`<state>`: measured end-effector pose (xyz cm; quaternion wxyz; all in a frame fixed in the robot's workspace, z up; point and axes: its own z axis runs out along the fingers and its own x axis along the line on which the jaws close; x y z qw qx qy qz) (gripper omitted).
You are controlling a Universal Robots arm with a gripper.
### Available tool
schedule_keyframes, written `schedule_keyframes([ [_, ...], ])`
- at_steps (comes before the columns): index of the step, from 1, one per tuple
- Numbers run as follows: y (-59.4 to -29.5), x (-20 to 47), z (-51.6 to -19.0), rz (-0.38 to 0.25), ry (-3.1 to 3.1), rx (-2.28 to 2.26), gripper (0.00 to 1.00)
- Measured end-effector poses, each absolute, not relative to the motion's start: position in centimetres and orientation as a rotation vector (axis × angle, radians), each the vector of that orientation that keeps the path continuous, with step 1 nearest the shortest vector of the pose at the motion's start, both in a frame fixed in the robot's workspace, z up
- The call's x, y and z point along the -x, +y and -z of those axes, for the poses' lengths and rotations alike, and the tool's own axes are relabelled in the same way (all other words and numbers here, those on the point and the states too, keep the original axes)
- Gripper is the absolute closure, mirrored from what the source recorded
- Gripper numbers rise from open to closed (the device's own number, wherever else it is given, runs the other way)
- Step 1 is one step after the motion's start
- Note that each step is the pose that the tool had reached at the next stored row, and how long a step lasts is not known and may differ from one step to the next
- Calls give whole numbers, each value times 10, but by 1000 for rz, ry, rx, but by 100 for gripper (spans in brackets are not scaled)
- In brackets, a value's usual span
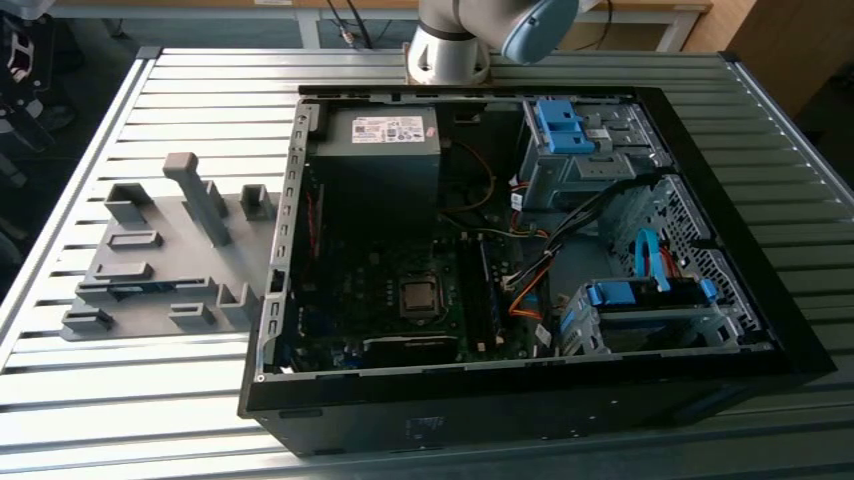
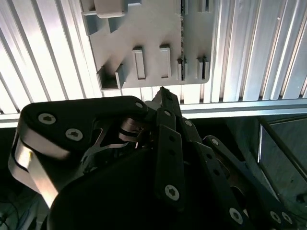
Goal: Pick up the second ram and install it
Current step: 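Pick up the second ram and move it above second insertion slot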
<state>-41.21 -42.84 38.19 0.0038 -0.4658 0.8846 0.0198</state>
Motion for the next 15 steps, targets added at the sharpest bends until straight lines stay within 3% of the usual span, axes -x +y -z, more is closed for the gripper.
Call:
schedule_keyframes([
  [15, -429, 413, -380, -63, 2723, 1553, 89],
])
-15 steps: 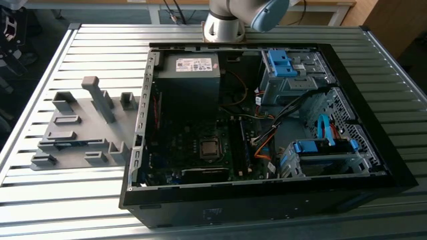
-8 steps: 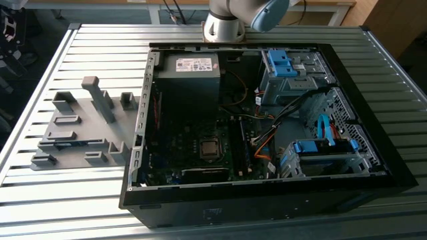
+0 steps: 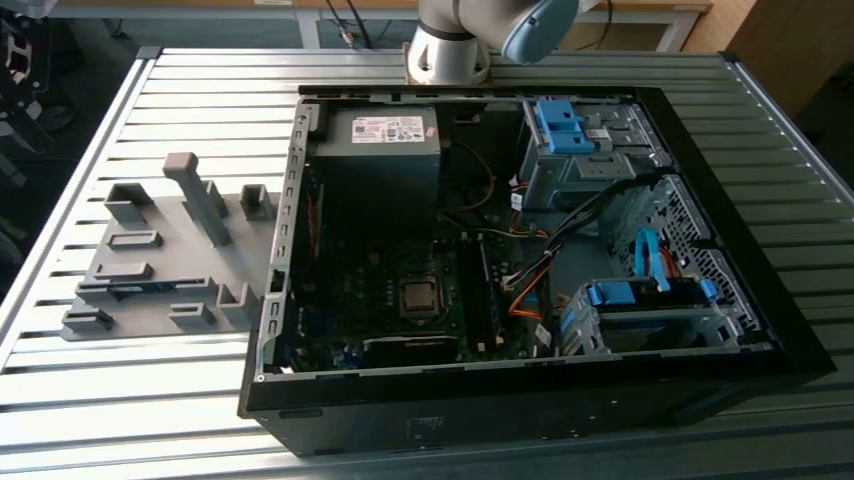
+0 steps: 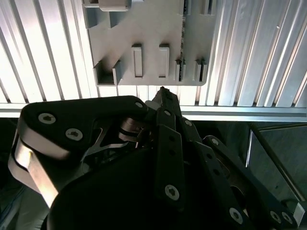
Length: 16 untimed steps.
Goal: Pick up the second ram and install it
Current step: 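Pick up the second ram and move it above second insertion slot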
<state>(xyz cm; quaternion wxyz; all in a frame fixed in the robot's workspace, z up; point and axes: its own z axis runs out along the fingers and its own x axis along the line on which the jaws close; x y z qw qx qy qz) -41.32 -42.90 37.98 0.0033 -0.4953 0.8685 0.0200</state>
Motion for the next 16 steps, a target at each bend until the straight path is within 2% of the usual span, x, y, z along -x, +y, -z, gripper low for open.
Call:
schedule_keyframes([
  [16, -429, 414, -380, -63, 2660, 1662, 89],
])
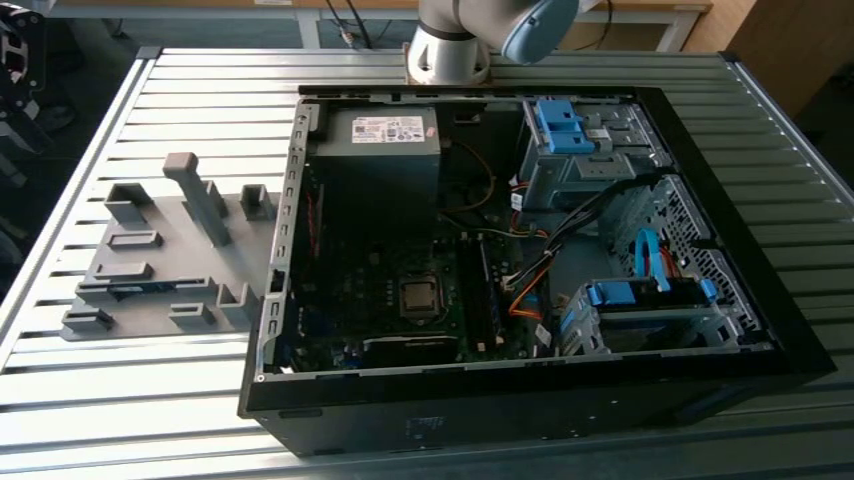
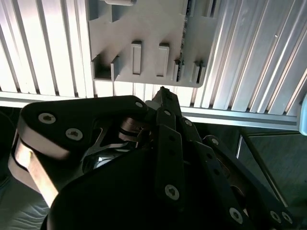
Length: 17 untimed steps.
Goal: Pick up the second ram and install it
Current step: 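Pick up the second ram and move it above second insertion slot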
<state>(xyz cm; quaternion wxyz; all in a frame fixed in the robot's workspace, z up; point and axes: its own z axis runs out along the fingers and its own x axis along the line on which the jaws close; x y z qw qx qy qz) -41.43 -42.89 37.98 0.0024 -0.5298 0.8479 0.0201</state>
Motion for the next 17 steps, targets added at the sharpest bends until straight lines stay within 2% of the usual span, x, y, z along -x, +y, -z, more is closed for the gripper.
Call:
schedule_keyframes([
  [17, -429, 415, -380, -63, 2597, 1761, 89],
])
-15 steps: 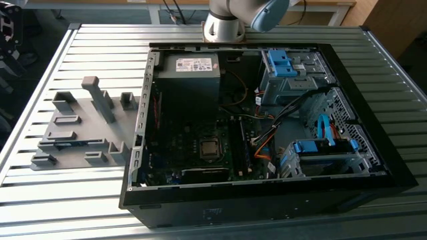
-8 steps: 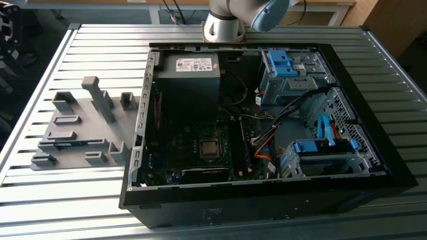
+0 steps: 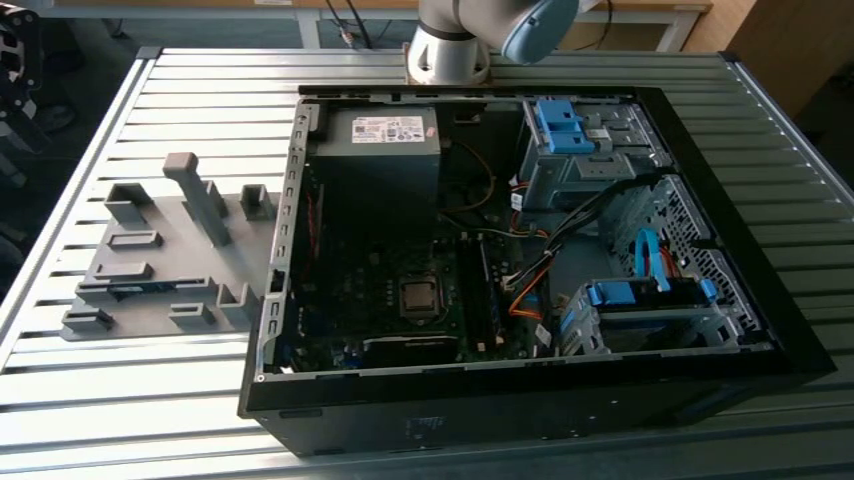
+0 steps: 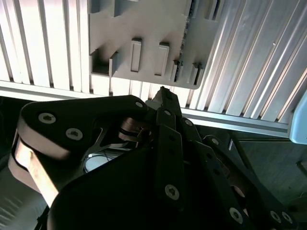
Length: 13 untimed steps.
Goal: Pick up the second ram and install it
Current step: 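Pick up the second ram and move it above second insertion slot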
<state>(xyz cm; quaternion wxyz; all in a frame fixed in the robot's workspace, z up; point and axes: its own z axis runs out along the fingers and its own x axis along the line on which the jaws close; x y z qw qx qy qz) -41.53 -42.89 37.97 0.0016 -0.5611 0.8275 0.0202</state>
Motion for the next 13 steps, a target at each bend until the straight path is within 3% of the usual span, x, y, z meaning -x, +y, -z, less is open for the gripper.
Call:
schedule_keyframes([
  [13, -429, 416, -378, -64, 2462, 1950, 89],
])
